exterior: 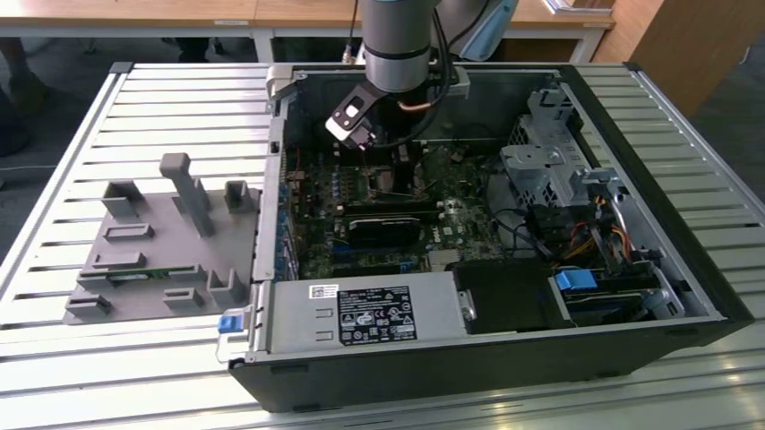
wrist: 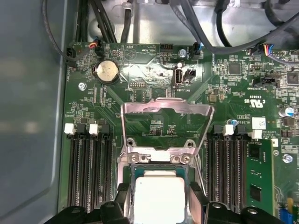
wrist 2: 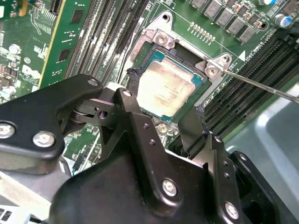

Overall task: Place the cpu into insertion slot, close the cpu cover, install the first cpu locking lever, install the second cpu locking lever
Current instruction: 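Place the cpu into insertion slot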

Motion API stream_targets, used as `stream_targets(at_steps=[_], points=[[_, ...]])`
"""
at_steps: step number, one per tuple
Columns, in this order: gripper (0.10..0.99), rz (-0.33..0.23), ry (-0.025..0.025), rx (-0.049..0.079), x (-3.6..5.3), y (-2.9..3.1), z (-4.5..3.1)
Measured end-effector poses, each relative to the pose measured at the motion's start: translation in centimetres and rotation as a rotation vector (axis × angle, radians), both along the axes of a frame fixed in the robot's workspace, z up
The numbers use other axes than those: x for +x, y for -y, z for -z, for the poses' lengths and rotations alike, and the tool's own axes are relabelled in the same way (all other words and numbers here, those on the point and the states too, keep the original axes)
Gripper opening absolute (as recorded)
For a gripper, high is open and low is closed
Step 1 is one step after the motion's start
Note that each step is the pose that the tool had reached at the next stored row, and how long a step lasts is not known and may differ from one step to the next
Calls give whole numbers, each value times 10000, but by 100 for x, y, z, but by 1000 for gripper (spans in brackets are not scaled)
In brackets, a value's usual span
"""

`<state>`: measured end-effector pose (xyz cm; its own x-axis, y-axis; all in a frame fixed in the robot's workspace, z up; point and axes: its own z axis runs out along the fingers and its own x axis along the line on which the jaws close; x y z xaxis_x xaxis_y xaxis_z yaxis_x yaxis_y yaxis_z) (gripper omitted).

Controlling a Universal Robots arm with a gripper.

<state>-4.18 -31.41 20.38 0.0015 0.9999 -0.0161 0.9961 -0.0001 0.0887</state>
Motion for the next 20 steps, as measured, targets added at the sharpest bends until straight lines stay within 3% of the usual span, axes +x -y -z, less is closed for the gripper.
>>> stream_targets(at_steps=[5, 8, 11, 12, 14, 20], points=[[600, 0, 0, 1, 0, 0, -43], [420, 0, 0, 0, 0, 0, -61], [361, -1, 1, 1, 1, 0, -70], [243, 0, -1, 0, 1, 0, -78], [125, 0, 0, 2, 1, 0, -85], [106, 0, -2, -2, 1, 0, -98]])
